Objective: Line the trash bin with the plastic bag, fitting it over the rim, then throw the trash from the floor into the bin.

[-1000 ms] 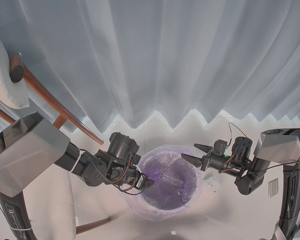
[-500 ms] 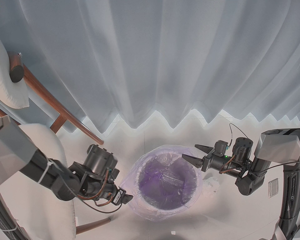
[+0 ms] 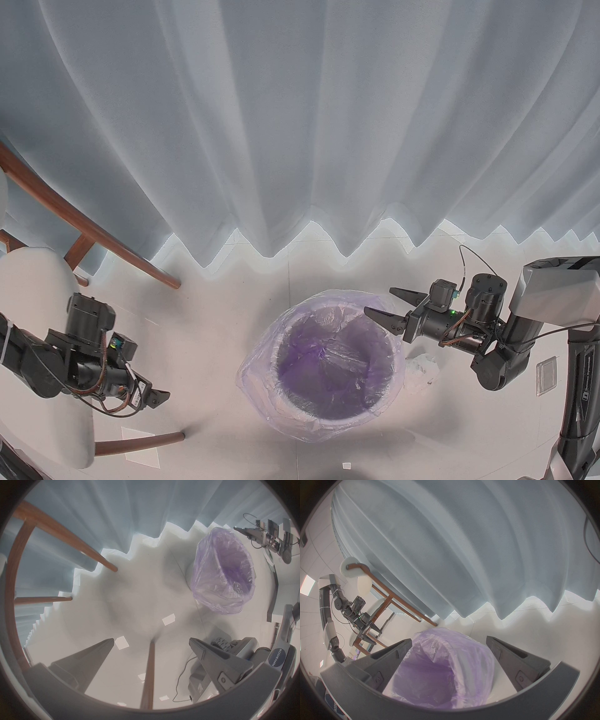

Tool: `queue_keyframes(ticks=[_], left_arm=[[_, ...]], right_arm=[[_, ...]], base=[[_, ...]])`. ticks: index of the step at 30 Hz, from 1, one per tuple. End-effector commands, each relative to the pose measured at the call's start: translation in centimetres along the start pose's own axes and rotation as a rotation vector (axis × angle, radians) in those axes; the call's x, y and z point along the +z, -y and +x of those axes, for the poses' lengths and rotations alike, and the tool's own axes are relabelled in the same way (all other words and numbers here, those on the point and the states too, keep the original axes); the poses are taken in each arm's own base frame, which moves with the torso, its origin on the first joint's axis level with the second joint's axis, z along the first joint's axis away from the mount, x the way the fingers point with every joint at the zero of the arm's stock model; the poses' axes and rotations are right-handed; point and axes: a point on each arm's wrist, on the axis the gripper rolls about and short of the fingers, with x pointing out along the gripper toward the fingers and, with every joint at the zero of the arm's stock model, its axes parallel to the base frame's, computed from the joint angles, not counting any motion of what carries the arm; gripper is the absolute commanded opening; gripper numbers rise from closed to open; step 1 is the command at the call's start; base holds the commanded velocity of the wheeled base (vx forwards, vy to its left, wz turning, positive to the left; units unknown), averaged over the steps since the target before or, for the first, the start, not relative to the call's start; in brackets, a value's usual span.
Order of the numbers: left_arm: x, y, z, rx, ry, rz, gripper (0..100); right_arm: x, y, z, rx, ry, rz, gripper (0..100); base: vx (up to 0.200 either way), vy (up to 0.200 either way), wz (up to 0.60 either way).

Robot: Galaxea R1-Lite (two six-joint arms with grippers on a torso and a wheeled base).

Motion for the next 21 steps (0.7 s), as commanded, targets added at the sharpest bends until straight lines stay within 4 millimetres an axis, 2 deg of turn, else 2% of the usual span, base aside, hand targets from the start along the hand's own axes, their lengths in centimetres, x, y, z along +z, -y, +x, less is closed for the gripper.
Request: queue_keyframes(ticks=[1,3,5,8,9,10,12,13,14,16,18,19,21], left_arm=[[-2.1,-3.4,-1.9,0.076,0.039,-0.076,100],[-2.3,-3.9,-2.2,0.078,0.05,-0.071,100],[-2.1,-3.4,-2.4,0.047,0.072,-0.046,100],[-0.7,-0.4,-2.6,-0.045,0.118,0.058,100],[-0.6,-0.1,-2.6,-0.056,0.123,0.068,100],[0.6,1.9,-2.7,-0.108,0.154,0.1,100],[2.2,4.1,-2.9,-0.153,0.19,0.113,100],[2.4,4.5,-2.9,-0.156,0.192,0.111,100],[3.7,6.2,-2.3,-0.174,0.193,0.103,100],[4.7,7.2,-2.0,-0.187,0.203,0.11,100],[5.0,7.3,-1.9,-0.188,0.208,0.113,100],[6.2,8.2,-1.3,-0.199,0.218,0.133,100],[7.1,9.0,-0.8,-0.21,0.225,0.149,100]], right_arm=[[0.1,-0.1,0.0,0.002,0.003,-0.003,100],[0.1,-0.1,0.0,0.003,0.003,-0.003,100],[0.1,-0.2,0.0,0.005,0.002,-0.004,100],[0.1,-0.3,0.1,0.009,0.0,-0.005,100],[0.1,-0.3,0.1,0.009,0.0,-0.005,100],[0.1,-0.4,0.1,0.01,0.001,-0.006,100],[0.1,-0.4,0.1,0.009,0.0,-0.008,100],[0.1,-0.4,0.1,0.009,0.0,-0.01,100],[0.2,-0.5,-0.1,0.003,0.001,-0.009,100],[0.2,-0.5,-0.3,-0.011,-0.001,-0.007,100],[0.2,-0.5,-0.4,-0.015,-0.001,-0.006,100],[0.1,-0.5,-0.7,-0.024,0.0,-0.006,100],[-0.1,-0.6,-0.9,-0.026,-0.002,-0.004,100]], base=[[0.0,0.0,0.0],[0.0,0.0,0.0],[0.0,0.0,0.0],[0.0,0.0,0.0],[0.0,0.0,0.0],[0.0,0.0,0.0],[0.0,0.0,0.0],[0.0,0.0,0.0],[0.0,0.0,0.0],[0.0,0.0,0.0],[0.0,0.0,0.0],[0.0,0.0,0.0],[0.0,0.0,0.0]])
